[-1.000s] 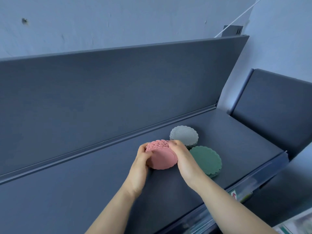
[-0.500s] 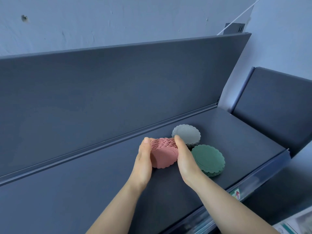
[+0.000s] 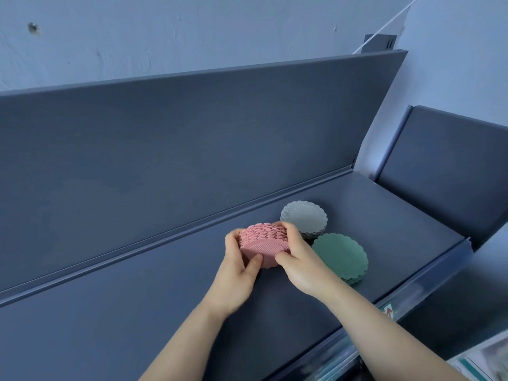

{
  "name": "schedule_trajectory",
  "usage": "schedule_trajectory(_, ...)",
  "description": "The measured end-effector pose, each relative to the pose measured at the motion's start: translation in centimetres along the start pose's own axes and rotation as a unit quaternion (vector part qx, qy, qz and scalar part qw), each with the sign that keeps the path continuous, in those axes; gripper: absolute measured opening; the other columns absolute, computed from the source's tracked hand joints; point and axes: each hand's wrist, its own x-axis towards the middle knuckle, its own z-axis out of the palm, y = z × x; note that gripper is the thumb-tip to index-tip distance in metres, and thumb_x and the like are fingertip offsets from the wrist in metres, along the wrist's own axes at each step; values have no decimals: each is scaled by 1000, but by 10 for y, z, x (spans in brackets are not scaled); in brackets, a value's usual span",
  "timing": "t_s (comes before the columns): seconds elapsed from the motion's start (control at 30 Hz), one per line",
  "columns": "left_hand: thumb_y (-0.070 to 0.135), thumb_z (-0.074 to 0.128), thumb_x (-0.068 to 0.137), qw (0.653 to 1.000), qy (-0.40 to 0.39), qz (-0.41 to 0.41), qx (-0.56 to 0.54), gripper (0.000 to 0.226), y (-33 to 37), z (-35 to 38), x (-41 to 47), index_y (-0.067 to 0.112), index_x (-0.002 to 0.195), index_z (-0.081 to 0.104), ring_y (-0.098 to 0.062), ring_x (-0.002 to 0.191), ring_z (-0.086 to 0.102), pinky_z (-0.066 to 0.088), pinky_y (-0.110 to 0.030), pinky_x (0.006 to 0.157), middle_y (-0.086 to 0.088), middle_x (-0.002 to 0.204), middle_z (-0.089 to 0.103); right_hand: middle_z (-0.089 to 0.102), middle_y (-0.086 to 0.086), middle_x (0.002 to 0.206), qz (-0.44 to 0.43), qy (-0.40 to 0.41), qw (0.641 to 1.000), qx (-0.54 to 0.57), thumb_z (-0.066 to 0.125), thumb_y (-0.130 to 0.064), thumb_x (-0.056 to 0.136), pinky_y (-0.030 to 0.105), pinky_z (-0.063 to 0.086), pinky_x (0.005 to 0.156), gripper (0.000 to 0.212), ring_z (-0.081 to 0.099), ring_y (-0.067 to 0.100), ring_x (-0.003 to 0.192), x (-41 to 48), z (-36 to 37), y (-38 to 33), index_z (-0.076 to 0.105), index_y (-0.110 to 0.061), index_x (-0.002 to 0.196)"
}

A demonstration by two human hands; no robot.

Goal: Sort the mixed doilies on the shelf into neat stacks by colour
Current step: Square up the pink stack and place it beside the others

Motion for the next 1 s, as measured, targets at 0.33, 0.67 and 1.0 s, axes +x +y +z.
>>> schedule_trajectory(0.33, 11, 42, 98, 999, -9, -2, 44, 38, -5, 4, 7, 21, 129, 24, 0, 106, 56, 44, -6, 82, 4, 120, 56, 31, -5, 145, 3, -13, 998, -58, 35, -20, 99, 22, 35, 93, 51, 43, 12, 117, 4, -4, 3, 9, -24, 144)
schedule_trajectory(0.67, 13, 42, 98, 999, 27, -20, 43, 40, 2, 13, 5, 22, 132, 23, -11, 107, 56, 48, -19, 88, 6, 120, 55, 30, -4, 145, -35, -29, 993, -109, 33, -19, 101, 21, 30, 93, 46, 39, 8, 114, -2, -14, -3, 15, -19, 143)
schedule_trajectory(1.0, 38, 57, 91, 999, 34, -14, -20, 51, 65, 57, 31, 26, 136, 38, 4, 111, 54, 46, -19, 96, 17, 127, 54, 55, -5, 123, -50, 43, 998, -1, 46, -20, 98, 30, 47, 90, 36, 55, 13, 109, 5, -115, -7, 41, -21, 133)
